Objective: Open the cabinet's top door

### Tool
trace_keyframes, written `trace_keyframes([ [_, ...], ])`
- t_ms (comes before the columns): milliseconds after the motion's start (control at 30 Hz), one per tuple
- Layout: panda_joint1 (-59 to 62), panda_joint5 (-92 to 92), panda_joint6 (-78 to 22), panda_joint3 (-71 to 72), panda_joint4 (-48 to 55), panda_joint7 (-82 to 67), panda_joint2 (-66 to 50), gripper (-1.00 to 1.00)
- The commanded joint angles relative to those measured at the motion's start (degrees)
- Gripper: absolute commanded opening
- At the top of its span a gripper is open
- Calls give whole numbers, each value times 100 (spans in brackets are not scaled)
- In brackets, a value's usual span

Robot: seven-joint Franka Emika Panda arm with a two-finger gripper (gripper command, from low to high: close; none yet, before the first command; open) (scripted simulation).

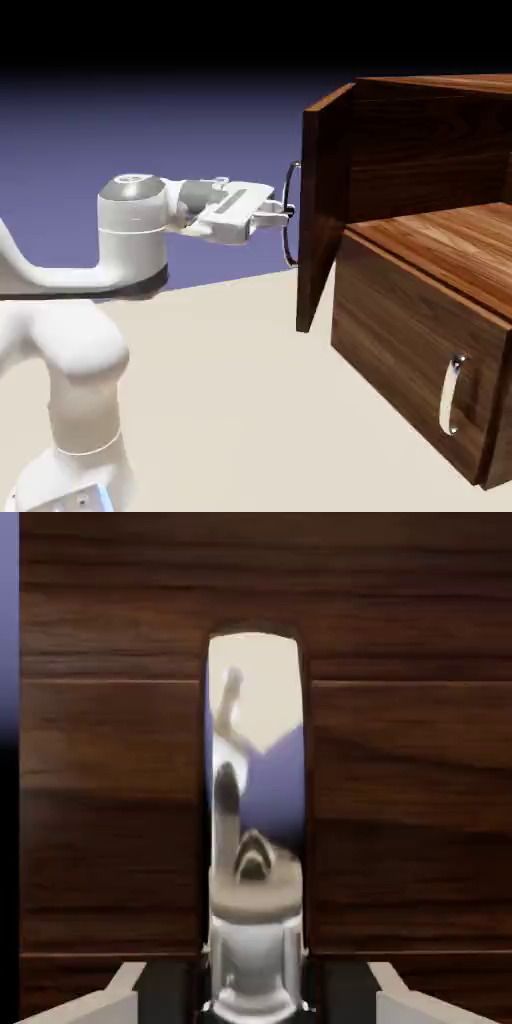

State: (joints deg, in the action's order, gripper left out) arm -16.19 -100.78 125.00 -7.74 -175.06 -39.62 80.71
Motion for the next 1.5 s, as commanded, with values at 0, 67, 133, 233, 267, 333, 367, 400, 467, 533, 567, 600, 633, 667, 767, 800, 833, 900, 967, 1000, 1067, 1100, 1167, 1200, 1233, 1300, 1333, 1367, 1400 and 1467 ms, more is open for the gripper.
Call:
trace_keyframes([
  [0,-39,239,-130,208,-36,-39,58,-100],
  [67,-95,699,-367,623,-76,-96,132,-100],
  [133,-274,1129,-723,1003,-100,-150,190,-100],
  [233,-893,1088,-1390,907,-125,-201,246,-100],
  [267,-1101,1015,-1592,820,-128,-208,252,-100],
  [333,-1516,862,-1996,644,-127,-207,244,-100],
  [367,-1724,801,-2205,573,-121,-198,225,-100],
  [400,-1931,771,-2428,532,-109,-177,190,-100],
  [467,-2235,1019,-2879,766,-45,-70,14,-100],
  [533,-2282,1441,-3120,1182,36,49,-186,-100],
  [567,-2309,1655,-3256,1389,91,117,-307,-100],
  [600,-2337,1871,-3403,1597,158,192,-446,-100],
  [633,-2354,2089,-3548,1804,234,269,-594,-100],
  [667,-2359,2307,-3690,2012,319,349,-752,-100],
  [767,-2313,2961,-4136,2635,643,611,-1294,-100],
  [800,-2273,3176,-4290,2842,776,704,-1494,-100],
  [833,-2219,3386,-4446,3048,920,798,-1702,-100],
  [900,-2076,3775,-4756,3441,1230,982,-2117,-100],
  [967,-1891,4125,-5067,3817,1569,1162,-2532,-100],
  [1000,-1783,4287,-5225,4002,1750,1252,-2740,-100],
  [1067,-1539,4582,-5550,4367,2130,1431,-3155,-100],
  [1100,-1404,4717,-5717,4550,2330,1522,-3362,-100],
  [1167,-1111,4960,-6060,4915,2743,1707,-3775,-100],
  [1200,-958,5066,-6231,5095,2951,1800,-3976,-100],
  [1233,-802,5163,-6404,5275,3159,1894,-4174,-100],
  [1300,-478,5332,-6750,5636,3574,2089,-4565,-100],
  [1333,-311,5405,-6926,5819,3781,2191,-4760,-100],
  [1367,-140,5473,-7103,6007,3989,2297,-4955,-100],
  [1400,36,5534,-7283,6201,4197,2410,-5153,-100],
  [1467,403,5640,-7649,6608,4610,2654,-5558,-100],
])
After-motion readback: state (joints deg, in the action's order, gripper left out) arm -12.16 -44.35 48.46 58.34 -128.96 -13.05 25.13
